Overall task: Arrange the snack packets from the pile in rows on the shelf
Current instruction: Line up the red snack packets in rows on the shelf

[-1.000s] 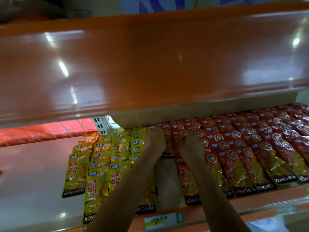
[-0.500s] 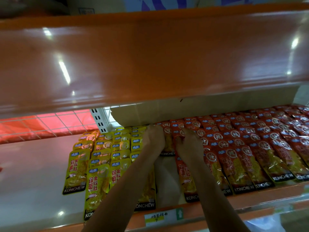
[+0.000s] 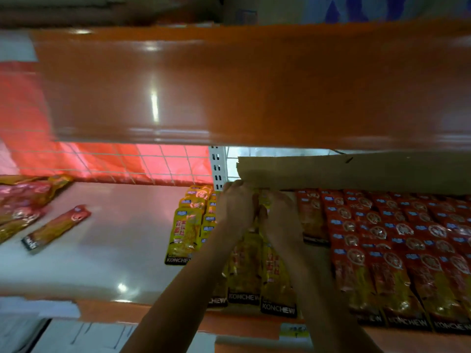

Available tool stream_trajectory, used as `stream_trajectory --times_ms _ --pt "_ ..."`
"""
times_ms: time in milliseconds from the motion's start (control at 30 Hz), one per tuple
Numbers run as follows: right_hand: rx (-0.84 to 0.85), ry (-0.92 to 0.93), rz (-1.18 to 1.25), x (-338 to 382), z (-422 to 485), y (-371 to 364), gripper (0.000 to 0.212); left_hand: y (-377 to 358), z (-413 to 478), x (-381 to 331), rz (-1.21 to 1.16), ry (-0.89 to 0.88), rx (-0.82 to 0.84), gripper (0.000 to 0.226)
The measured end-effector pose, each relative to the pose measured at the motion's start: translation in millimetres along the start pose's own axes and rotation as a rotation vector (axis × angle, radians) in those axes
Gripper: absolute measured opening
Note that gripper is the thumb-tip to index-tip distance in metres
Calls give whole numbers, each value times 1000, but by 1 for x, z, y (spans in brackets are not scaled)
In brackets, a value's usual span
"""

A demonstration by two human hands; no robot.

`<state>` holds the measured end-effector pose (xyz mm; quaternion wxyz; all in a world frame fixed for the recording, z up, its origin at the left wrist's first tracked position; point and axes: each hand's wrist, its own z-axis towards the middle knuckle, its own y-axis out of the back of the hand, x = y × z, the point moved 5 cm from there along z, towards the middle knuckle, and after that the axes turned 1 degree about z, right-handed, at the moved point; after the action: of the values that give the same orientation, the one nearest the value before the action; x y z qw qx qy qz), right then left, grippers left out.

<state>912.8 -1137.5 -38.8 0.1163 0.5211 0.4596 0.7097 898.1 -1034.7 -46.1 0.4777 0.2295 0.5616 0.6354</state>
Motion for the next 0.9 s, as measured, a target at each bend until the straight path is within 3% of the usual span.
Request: stream_trajectory --times_ms 167,533,767,900 --pt "64 152 30 67 2 -50 39 21 -14 89 16 141 -51 35" --pt "235 330 -12 191 -8 -192 45 61 -62 278 127 500 13 44" --pt "324 376 -90 256 -17 -273 42 87 -91 379 145 598 -90 28" --pt "363 361 -84 289 -18 -306 42 95 -106 424 180 642 -113 31"
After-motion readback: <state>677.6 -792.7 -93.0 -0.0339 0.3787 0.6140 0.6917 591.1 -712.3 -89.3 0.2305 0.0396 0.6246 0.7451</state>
